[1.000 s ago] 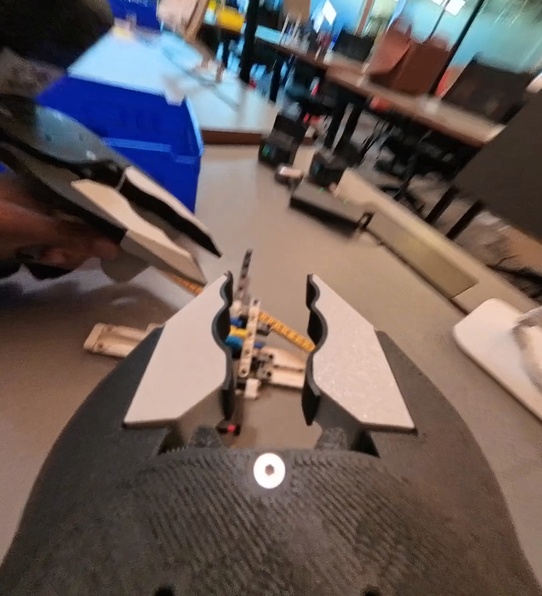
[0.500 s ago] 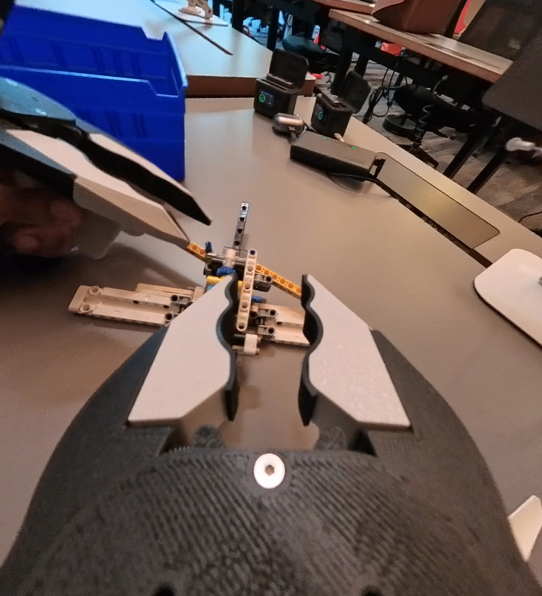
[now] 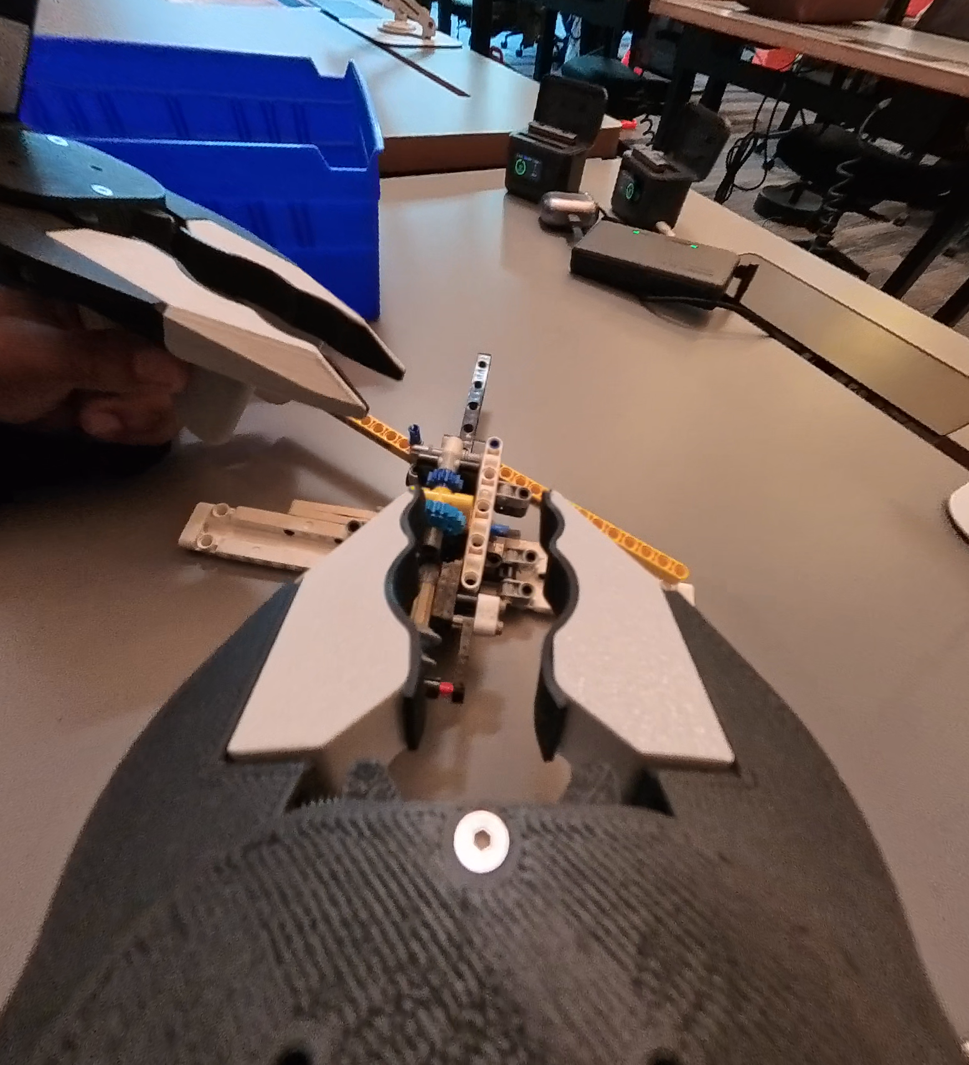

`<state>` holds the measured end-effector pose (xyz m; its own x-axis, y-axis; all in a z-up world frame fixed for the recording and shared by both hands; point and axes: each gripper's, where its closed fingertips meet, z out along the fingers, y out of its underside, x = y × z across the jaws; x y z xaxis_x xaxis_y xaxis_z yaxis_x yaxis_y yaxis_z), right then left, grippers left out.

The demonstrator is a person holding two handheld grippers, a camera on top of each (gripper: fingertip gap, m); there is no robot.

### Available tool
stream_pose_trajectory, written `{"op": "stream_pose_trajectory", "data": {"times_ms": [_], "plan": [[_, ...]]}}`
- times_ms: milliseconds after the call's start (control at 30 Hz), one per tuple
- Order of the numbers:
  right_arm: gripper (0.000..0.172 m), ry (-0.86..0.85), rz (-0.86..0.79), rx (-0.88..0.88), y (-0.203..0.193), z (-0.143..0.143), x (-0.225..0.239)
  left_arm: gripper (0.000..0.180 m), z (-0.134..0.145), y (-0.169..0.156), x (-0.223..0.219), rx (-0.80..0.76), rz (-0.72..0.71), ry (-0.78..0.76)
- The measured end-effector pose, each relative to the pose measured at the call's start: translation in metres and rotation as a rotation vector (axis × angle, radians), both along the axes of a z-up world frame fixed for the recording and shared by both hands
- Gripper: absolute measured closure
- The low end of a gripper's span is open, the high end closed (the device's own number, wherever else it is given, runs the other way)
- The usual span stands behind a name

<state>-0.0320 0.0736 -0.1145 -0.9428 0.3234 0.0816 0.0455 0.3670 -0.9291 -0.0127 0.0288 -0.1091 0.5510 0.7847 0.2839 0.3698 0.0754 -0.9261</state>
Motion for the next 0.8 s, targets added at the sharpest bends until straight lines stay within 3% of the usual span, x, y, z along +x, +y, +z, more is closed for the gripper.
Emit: {"op": "stream_pose_trajectory", "data": {"times_ms": [100, 300, 533, 800], "plan": [[0.132, -0.062, 0.004, -0.006, 0.000, -0.003, 0.001, 0.154, 0.001, 0.000, 0.001, -0.001, -0.007, 0.007], [0.118, -0.351, 0.080, 0.077, 0.000, -0.033, 0.017, 0.156, 0.004, 0.014, 0.009, -0.051, -0.085, 0.059], [0.110, -0.517, 0.187, 0.050, -0.001, -0.026, 0.038, 0.128, 0.005, 0.025, 0.012, -0.099, -0.116, 0.099], [0.129, -0.583, 0.390, 0.087, -0.004, -0.020, 0.074, 0.127, 0.007, 0.024, 0.013, -0.127, -0.109, 0.138]]}}
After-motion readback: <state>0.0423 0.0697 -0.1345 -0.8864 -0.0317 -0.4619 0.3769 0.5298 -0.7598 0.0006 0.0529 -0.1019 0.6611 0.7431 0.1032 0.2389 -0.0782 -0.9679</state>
